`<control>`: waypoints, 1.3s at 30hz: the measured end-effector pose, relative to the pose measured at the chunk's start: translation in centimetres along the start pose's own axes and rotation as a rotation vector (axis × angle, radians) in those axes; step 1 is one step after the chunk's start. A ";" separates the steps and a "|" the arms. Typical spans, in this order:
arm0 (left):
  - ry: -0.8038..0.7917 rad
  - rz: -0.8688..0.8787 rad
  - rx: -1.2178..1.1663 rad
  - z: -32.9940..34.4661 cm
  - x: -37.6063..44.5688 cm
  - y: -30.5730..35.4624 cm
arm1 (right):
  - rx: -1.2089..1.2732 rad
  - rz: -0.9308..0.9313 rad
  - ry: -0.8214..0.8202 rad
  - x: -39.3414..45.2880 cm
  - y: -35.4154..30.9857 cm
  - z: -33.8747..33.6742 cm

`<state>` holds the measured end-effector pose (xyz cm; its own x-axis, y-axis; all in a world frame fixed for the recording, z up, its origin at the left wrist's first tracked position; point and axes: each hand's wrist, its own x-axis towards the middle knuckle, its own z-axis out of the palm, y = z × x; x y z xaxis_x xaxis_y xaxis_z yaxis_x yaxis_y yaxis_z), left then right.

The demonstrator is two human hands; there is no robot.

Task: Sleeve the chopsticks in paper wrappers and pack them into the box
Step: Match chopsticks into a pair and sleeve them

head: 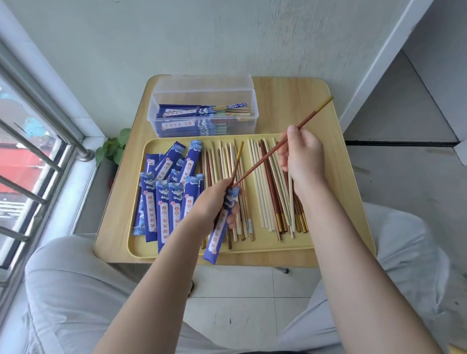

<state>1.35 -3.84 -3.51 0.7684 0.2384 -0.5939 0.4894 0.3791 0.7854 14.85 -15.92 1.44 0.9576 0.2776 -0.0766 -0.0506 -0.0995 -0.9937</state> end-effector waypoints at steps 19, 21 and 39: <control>0.079 0.142 0.265 0.0 2.1 6.0 | -0.272 0.126 -0.369 3.5 -0.6 2.8; 0.170 0.171 0.322 0.1 2.7 7.1 | -0.313 0.219 -0.544 3.3 -0.5 3.3; 0.339 0.353 0.966 -2.9 5.5 12.7 | -0.198 0.139 -0.216 9.1 -1.5 5.9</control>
<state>10.61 4.87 2.67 0.8483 0.4869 -0.2078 0.4947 -0.5892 0.6388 21.98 -7.57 1.73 0.8620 0.4425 -0.2471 -0.1004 -0.3288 -0.9390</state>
